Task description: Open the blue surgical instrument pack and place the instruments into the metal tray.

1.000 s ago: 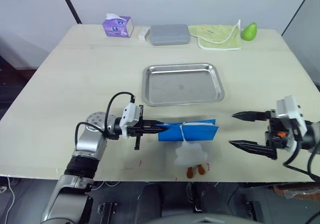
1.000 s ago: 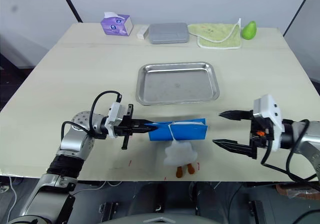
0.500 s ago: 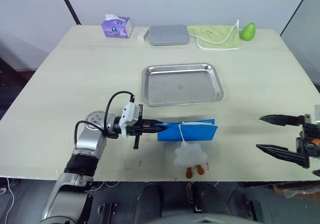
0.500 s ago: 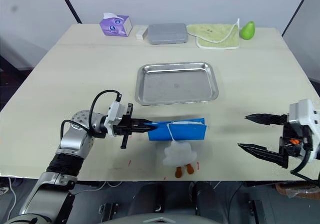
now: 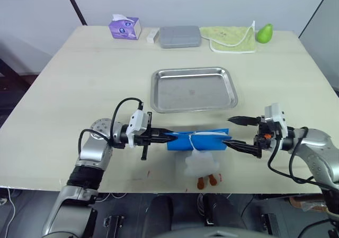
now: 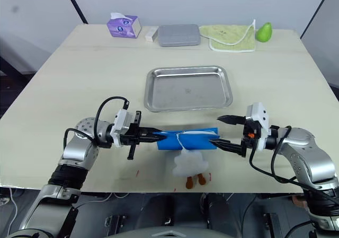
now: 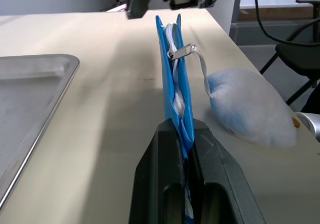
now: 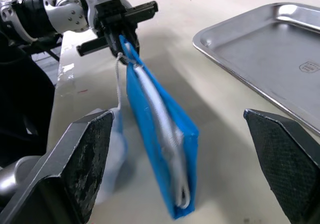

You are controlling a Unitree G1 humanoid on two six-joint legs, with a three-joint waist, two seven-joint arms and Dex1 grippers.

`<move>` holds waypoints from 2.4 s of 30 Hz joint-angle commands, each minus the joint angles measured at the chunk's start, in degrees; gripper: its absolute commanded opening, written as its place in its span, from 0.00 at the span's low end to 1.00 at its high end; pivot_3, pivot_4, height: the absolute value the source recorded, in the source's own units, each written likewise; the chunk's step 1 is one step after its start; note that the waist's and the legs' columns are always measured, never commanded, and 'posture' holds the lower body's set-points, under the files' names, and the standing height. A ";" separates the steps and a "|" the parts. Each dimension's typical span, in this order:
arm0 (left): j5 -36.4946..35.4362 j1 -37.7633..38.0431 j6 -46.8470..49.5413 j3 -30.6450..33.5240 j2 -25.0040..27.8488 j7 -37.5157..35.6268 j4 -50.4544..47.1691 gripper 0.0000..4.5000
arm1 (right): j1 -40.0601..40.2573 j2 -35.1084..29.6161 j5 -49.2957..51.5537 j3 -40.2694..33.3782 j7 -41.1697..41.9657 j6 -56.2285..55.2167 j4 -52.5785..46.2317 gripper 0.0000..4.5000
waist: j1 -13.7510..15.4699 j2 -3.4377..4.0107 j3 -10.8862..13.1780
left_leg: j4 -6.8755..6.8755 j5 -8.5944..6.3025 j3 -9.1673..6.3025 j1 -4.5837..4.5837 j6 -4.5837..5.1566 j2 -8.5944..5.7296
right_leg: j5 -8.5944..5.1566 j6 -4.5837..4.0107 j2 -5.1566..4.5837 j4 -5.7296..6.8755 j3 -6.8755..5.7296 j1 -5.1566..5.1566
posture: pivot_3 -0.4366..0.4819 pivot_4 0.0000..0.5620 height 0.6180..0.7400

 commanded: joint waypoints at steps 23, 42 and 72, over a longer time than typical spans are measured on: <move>0.86 0.61 -1.25 -0.28 1.30 -1.46 2.33 0.00 | -2.55 4.08 -4.01 4.71 3.50 -7.55 6.26 0.00 | -0.11 0.02 -0.01 | 0.01 0.00 0.00 0.04 0.00 0.01 | 0.01 -0.01 0.03 0.07 0.00 0.00 | 0.48 0.27 1.00; -16.65 7.72 26.72 14.48 13.60 0.99 -11.34 0.99 | -4.11 2.10 -5.12 3.55 5.18 -9.08 9.27 0.00 | -0.03 0.02 0.02 | 0.01 0.00 0.06 -0.04 0.00 0.03 | 0.00 0.00 -0.04 0.03 0.00 -0.09 | 0.48 0.27 1.00; -6.41 11.81 30.86 -4.74 3.62 19.41 -30.43 0.99 | -8.38 1.25 -6.37 3.63 6.07 -10.24 14.52 0.00 | 0.19 0.02 0.03 | 0.02 0.00 0.12 -0.02 0.00 -0.01 | 0.02 -0.01 -0.04 0.05 0.09 -0.09 | 0.48 0.27 1.00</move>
